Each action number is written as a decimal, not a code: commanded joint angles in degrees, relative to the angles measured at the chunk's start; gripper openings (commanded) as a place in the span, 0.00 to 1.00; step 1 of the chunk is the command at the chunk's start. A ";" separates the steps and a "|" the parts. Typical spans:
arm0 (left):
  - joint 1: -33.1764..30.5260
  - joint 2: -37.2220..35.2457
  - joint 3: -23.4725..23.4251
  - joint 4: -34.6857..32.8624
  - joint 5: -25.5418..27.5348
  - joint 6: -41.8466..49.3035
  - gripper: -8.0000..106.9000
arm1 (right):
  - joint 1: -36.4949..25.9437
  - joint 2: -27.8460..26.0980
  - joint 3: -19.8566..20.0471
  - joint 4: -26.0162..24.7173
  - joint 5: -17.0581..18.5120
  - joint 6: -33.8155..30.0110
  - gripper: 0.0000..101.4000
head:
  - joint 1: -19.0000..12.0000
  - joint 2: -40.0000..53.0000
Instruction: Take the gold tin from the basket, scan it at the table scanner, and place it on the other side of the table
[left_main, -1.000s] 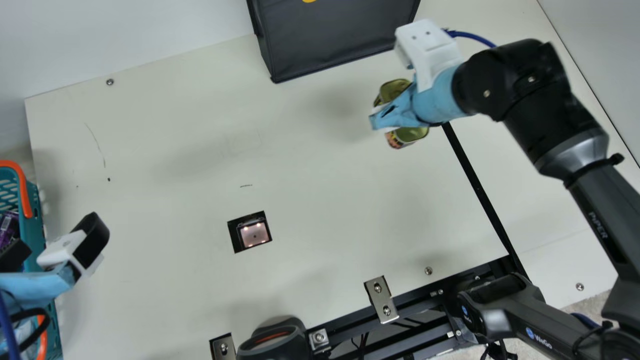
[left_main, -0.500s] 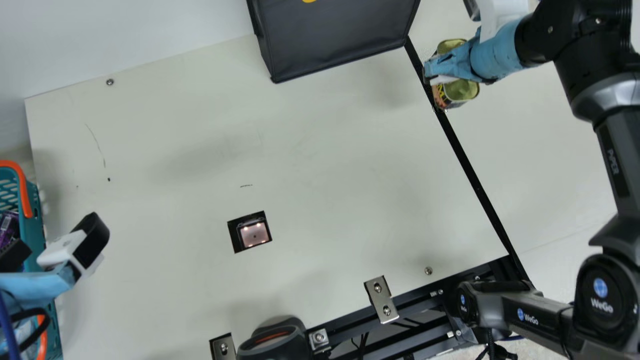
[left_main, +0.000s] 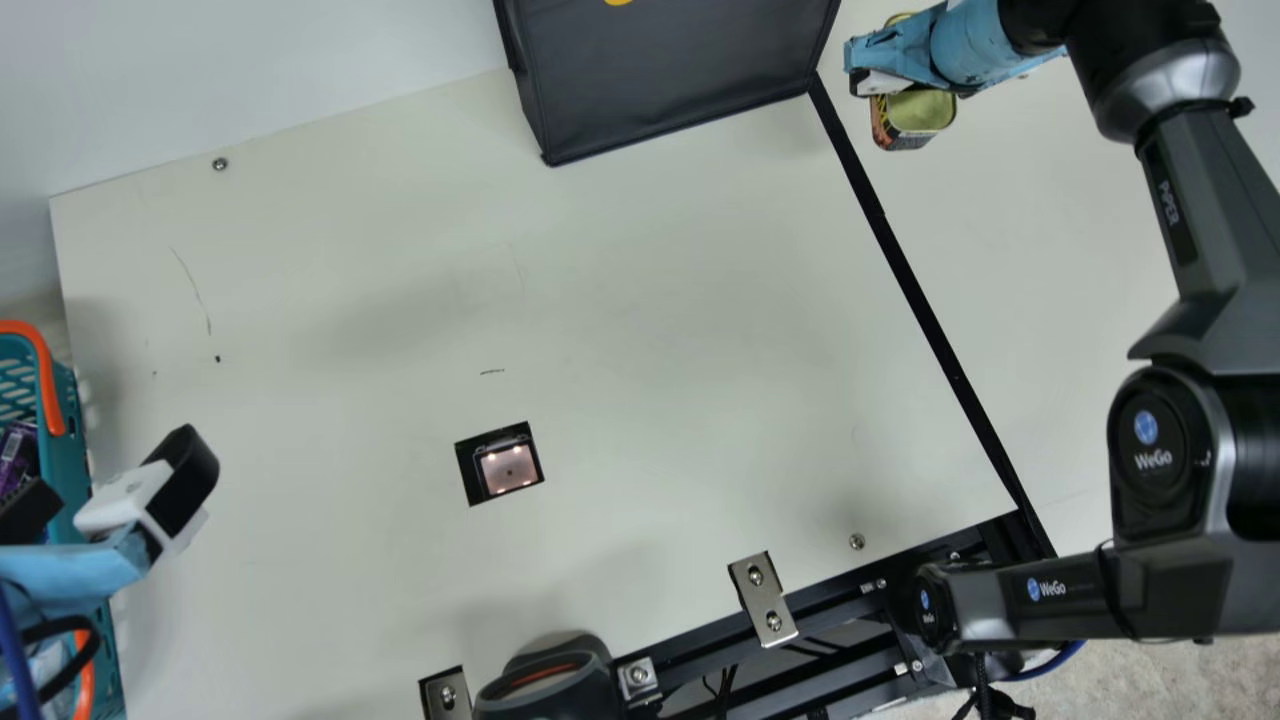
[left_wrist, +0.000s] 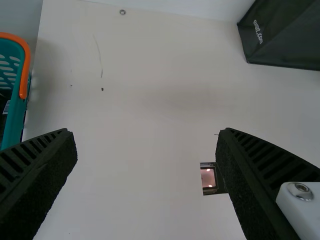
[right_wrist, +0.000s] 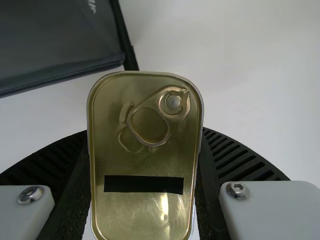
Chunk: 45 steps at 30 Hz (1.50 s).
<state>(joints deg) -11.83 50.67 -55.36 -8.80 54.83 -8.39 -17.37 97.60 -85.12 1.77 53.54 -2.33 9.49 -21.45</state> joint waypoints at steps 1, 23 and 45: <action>0.00 0.00 0.00 0.00 0.00 0.00 0.85 | -0.42 1.25 -0.10 -0.29 -1.50 -0.09 0.00 | -1.57 -0.13; 0.00 0.00 0.00 0.00 0.00 0.00 0.85 | -7.39 15.69 -7.17 3.48 -6.25 -8.61 0.00 | -1.57 -0.13; 0.00 0.00 0.00 0.00 0.00 0.00 0.85 | -8.57 25.58 -17.82 1.92 -0.89 -14.67 0.26 | -1.57 -0.13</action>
<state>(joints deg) -11.83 50.67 -55.36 -8.80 54.83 -8.39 -25.99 123.11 -102.88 3.81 52.59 -17.02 9.49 -21.45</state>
